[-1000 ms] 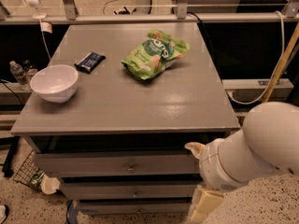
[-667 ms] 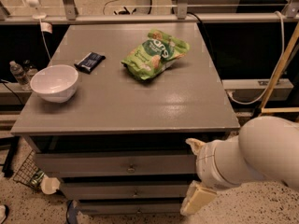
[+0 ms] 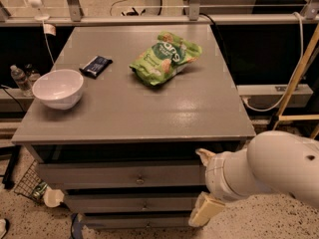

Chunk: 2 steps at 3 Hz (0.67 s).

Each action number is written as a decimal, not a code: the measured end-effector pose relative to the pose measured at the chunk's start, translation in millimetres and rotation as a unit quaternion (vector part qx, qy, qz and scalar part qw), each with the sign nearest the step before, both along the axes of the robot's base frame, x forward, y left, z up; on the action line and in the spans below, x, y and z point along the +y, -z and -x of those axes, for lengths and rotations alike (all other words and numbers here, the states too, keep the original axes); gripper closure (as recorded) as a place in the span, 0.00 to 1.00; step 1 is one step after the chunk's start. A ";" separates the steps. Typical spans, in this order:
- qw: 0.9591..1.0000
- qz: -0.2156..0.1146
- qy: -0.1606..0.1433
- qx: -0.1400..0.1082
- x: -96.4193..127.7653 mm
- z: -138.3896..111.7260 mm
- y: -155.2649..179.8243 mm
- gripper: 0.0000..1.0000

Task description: Open top drawer

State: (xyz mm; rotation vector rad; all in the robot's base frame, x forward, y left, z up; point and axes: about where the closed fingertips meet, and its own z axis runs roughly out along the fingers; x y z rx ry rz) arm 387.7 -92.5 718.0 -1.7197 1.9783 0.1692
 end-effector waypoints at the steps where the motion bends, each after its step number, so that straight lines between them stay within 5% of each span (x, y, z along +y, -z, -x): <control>1: 1.000 -0.012 0.009 0.002 3.4 -8.0 22.1 0.00; 2: 0.999 -0.024 0.022 -0.014 8.7 -24.6 41.0 0.00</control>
Offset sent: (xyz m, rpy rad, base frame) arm 0.0372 0.0128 -0.0577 0.0707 -0.0496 -0.0637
